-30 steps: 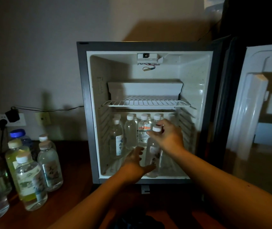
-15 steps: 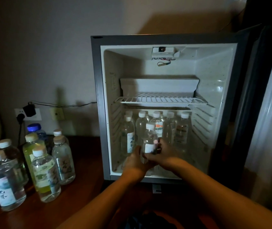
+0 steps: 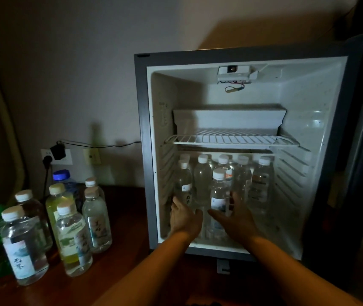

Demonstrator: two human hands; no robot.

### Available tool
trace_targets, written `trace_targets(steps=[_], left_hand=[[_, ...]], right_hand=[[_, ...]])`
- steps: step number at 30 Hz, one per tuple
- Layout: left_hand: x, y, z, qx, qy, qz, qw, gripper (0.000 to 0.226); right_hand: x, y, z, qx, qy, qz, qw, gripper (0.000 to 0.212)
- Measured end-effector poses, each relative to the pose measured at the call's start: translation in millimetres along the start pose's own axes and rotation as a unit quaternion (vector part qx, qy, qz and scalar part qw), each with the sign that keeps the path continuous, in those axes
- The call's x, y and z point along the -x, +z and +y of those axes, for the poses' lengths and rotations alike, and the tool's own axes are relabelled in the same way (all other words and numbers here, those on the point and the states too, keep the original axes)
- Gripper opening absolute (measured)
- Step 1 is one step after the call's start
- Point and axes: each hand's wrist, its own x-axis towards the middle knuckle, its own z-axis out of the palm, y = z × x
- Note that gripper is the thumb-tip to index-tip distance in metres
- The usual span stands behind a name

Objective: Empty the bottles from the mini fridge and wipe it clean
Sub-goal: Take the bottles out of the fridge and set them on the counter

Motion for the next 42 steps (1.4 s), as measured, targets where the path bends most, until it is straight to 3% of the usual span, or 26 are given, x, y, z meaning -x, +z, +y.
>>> trace_targets(steps=[6,11,15,19,26,30,35,38,42], left_hand=[[-5.7,9.1,-0.7,-0.053,0.010,0.048,0.997,0.091],[-20.3,17.0,4.1,0.000,0.021,0.020,1.000,0.096],[-33.6,15.0,5.3,0.005,0.001,0.049,0.999,0.077],[-30.2,10.2,1.2,-0.010,0.035,0.032,0.999,0.066],[-6.6,-7.1,-17.3,0.023,0.058,0.013,0.998,0.086],[10.6,-25.5,-20.1,0.029,0.057,0.005,0.998,0.061],[32.1,-50.5,-30.3,0.056,0.066,0.008,0.996,0.067],[42.7,-67.4,-31.3,0.025,0.087,0.007,0.996,0.062],[59.9,-92.2,-40.8,0.030,0.090,0.010,0.995,0.053]], right_hand=[[-4.2,-3.2,7.1,-0.022,-0.012,-0.008,1.000,0.038],[-3.3,-2.9,6.6,-0.039,-0.024,-0.003,0.999,0.041],[-1.4,-5.2,5.0,-0.068,-0.014,-0.011,0.998,0.049],[0.9,-3.8,4.1,-0.083,-0.008,-0.014,0.996,0.048],[9.8,-8.7,-3.0,-0.106,0.040,-0.030,0.993,0.044],[19.6,-4.3,-17.1,-0.103,0.080,-0.010,0.991,0.053],[37.0,-4.9,-44.1,-0.089,0.098,-0.031,0.991,0.034],[49.9,-1.6,-57.1,-0.084,0.083,-0.058,0.991,0.019],[64.1,7.2,-78.3,-0.098,0.081,-0.085,0.988,0.014]])
